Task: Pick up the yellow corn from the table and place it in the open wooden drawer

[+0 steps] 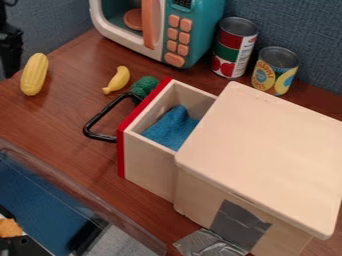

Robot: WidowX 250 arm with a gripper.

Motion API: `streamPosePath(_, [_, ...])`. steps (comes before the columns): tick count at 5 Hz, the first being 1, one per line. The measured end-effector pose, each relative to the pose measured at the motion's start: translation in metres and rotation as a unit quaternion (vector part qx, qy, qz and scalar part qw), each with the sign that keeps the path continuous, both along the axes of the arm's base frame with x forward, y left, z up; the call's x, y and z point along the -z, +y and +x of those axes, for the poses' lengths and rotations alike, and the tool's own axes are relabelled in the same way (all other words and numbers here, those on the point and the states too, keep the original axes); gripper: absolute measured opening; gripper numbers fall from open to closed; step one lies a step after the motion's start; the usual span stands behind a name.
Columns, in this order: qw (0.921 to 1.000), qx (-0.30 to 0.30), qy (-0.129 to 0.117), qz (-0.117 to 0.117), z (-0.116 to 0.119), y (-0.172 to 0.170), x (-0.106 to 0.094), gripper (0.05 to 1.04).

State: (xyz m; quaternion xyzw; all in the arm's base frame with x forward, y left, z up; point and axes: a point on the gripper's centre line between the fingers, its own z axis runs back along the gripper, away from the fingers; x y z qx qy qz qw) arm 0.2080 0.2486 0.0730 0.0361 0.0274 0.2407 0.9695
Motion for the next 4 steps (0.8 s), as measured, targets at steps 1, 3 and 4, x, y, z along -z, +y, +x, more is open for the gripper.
streamPosePath(1, [0.9989,-0.035,-0.004,-0.031,0.015,0.01,0.0,1.0])
streamPosePath(3, [0.9922,-0.098,-0.005,-0.077,0.025,0.024,0.013,1.0])
streamPosePath(4, [0.992,-0.104,-0.008,-0.071,0.03,0.024,0.019,0.999])
